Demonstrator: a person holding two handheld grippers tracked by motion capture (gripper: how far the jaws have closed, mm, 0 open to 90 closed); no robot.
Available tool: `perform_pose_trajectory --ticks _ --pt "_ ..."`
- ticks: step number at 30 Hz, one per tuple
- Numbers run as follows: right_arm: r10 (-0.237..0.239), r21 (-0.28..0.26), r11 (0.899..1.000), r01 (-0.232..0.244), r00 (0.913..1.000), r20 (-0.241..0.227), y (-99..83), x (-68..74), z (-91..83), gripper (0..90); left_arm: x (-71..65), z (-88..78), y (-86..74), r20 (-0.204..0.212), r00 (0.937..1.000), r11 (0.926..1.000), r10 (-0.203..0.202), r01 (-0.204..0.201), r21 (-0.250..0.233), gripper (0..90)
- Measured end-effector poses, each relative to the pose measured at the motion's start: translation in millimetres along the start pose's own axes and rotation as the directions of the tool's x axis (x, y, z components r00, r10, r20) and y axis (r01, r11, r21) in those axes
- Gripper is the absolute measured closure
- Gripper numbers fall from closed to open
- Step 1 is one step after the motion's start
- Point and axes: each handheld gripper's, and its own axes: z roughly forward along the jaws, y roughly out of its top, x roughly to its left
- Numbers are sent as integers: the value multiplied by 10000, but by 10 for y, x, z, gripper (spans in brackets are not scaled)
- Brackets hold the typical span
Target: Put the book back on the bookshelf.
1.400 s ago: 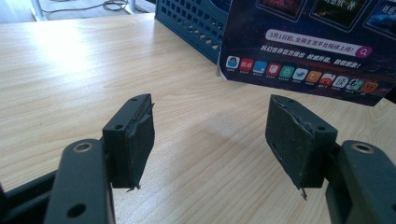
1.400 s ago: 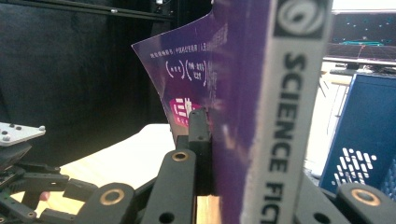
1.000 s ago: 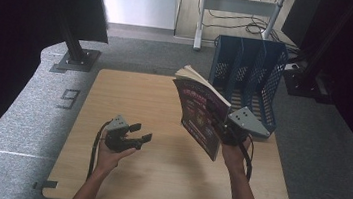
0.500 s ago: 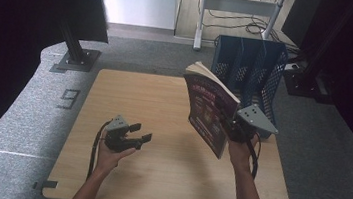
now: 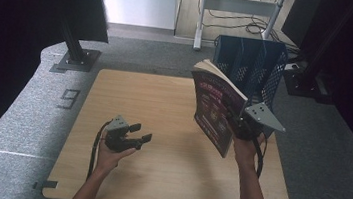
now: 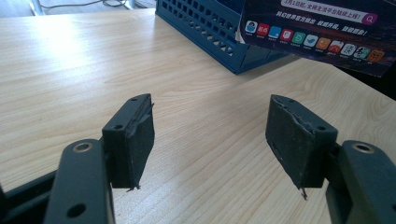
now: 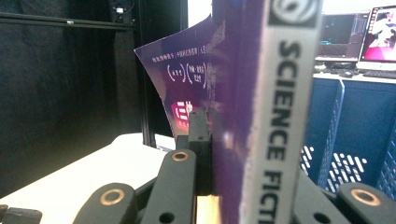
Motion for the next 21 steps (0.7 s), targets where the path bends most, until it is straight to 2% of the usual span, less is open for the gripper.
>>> perform_pose_trajectory --ticks 21 --pt "233 20 9997 -234 9981 575 8 -195 13 817 15 -2 -5 -40 10000 10000 -21 21 21 327"
